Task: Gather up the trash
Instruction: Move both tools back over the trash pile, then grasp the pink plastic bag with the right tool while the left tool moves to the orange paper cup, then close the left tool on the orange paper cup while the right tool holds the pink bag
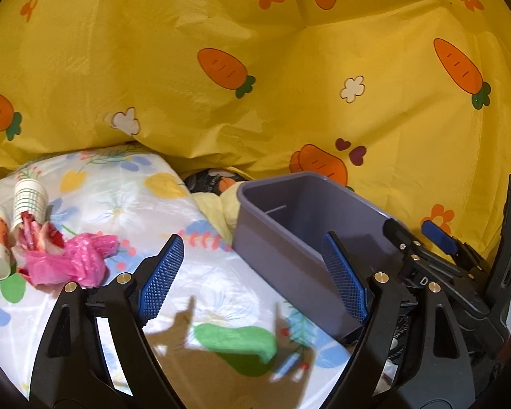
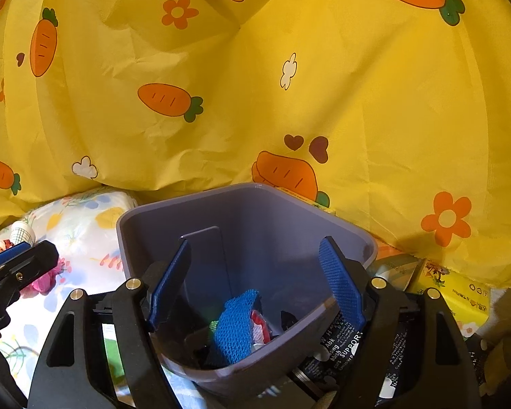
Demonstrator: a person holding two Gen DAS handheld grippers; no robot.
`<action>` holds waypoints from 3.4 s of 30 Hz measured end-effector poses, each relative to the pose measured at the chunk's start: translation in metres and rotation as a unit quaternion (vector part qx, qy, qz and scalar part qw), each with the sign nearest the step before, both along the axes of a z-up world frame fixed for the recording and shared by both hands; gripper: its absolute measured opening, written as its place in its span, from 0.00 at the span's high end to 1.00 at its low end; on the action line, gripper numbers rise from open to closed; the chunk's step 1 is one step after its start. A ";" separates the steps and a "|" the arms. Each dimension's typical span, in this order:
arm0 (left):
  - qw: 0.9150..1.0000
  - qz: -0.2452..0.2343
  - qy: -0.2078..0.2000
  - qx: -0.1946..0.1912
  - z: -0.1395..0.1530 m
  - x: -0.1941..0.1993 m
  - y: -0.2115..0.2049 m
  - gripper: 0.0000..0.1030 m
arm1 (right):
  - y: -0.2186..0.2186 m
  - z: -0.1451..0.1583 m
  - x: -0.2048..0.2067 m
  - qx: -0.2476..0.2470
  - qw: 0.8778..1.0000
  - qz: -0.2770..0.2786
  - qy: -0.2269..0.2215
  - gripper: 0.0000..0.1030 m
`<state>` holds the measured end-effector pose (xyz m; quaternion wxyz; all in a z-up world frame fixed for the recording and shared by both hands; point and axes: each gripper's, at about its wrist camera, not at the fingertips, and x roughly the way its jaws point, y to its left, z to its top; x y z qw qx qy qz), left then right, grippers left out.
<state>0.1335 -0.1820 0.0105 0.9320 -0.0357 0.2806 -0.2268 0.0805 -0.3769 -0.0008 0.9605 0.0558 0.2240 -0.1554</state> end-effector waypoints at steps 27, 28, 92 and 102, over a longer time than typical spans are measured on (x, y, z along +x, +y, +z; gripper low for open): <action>0.900 0.431 0.007 0.061 -0.021 -0.119 0.316 0.14 | 0.259 -0.010 -0.023 -0.007 0.946 0.323 0.027 0.16; 0.896 0.441 0.009 0.060 -0.022 -0.122 0.324 0.14 | 0.273 -0.012 -0.022 -0.009 0.941 0.335 0.033 0.16; 0.943 0.329 0.043 0.019 -0.027 -0.042 0.342 0.14 | 0.284 -0.020 0.006 0.053 0.923 0.378 0.057 0.90; 0.944 0.317 0.085 0.010 -0.057 0.001 0.354 0.18 | 0.252 -0.029 0.017 0.064 0.932 0.352 0.059 0.90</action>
